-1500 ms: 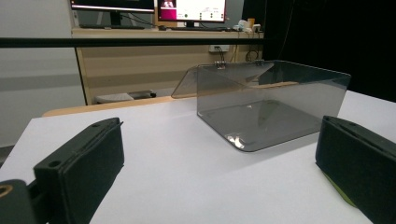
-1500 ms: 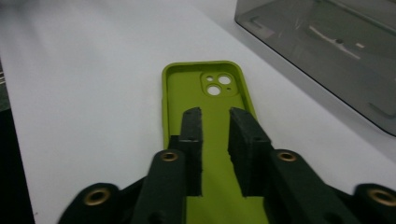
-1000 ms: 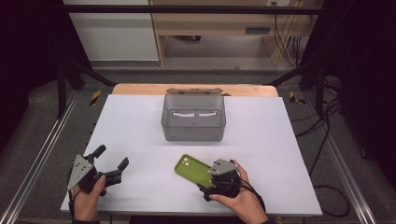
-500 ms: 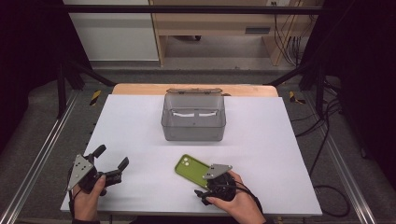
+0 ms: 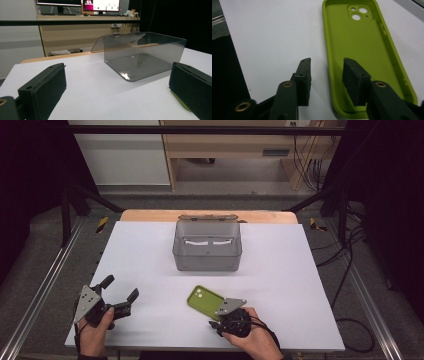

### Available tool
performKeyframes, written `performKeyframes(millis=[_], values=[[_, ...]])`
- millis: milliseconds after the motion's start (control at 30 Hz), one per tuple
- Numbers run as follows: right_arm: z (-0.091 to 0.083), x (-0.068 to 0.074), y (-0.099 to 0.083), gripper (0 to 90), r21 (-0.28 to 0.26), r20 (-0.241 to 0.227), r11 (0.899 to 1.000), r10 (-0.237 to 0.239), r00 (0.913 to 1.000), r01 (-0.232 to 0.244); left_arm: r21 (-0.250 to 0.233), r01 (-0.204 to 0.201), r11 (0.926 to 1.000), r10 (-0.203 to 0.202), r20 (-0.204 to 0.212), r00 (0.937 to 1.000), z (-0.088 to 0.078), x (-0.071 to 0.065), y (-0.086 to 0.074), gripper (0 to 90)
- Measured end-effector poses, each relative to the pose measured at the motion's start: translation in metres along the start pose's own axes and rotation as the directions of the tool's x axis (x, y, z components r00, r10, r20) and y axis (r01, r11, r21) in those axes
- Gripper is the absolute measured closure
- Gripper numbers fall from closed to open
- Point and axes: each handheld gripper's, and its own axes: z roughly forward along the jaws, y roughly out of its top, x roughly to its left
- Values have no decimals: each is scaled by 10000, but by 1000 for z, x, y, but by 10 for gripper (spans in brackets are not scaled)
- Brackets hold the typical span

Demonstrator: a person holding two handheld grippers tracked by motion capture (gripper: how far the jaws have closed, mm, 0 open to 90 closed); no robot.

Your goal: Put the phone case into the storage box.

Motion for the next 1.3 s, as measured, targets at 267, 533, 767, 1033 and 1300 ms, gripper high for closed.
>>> performKeyframes(millis=[267, 533, 767, 1033, 1300], values=[[0, 5, -2, 749, -37, 244, 9999, -116, 9996, 117, -36, 43, 10000, -44, -85, 10000, -1, 1, 0, 12], [0, 8, -6, 797, -252, 625, 9978, -600, 9962, 616, 97, -32, 9999, 33, -58, 10000, 0, -1, 0, 13], [1, 5, -7, 865, -335, 643, 9960, -801, 9947, 824, 112, 42, 9999, -42, -18, 10000, 1, -1, -1, 13], [0, 1, -8, 868, -379, 433, 9976, -563, 9975, 580, 194, -22, 9998, 22, 23, 10000, 3, -4, -1, 14], [-1, -1, -8, 882, -421, 162, 9975, -564, 9983, 570, 215, 99, 9997, -100, 26, 9999, 4, -4, -2, 14]])
